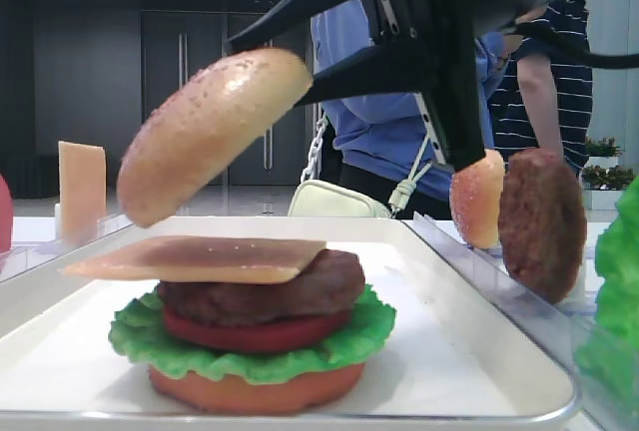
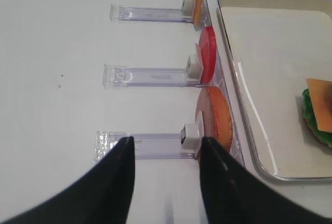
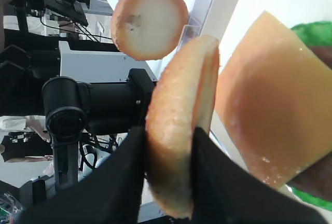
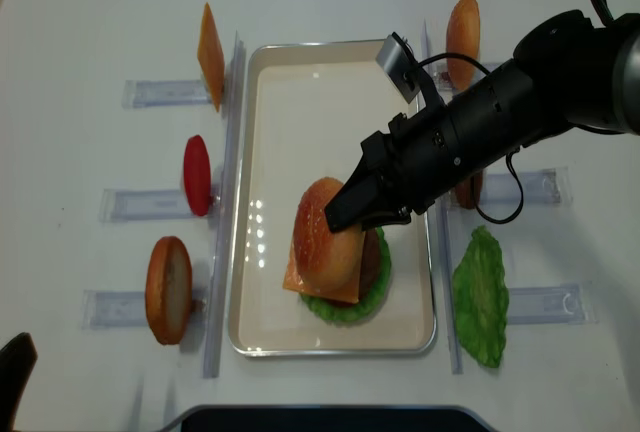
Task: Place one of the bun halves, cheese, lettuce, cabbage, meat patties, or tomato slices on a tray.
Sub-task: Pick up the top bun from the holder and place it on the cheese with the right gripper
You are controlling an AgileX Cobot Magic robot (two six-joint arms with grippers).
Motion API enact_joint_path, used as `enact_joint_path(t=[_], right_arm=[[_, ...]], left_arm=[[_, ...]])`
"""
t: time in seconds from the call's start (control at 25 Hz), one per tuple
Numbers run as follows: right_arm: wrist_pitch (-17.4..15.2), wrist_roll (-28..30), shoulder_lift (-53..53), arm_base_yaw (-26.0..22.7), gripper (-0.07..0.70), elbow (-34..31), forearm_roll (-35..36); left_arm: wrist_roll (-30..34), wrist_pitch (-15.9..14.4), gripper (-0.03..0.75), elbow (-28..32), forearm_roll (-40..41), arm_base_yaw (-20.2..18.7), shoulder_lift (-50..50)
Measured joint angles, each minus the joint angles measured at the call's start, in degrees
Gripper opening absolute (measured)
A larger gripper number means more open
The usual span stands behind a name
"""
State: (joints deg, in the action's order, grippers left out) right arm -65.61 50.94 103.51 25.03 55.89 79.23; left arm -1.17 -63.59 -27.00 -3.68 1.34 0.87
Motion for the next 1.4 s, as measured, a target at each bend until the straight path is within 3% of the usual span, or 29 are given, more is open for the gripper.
enact_joint_path(t=[1.08, 1.4], right_arm=[[-1.0, 2.0, 3.8, -0.3, 0.218, 0.0, 0.9], [-0.7, 2.0, 3.6, -0.5, 0.414, 0.0, 0.6]], left_arm=[[0.0, 0.0, 0.324, 0.0, 0.0, 0.0, 0.0], [0.0, 0.0, 0.324, 0.0, 0.0, 0.0, 0.0]])
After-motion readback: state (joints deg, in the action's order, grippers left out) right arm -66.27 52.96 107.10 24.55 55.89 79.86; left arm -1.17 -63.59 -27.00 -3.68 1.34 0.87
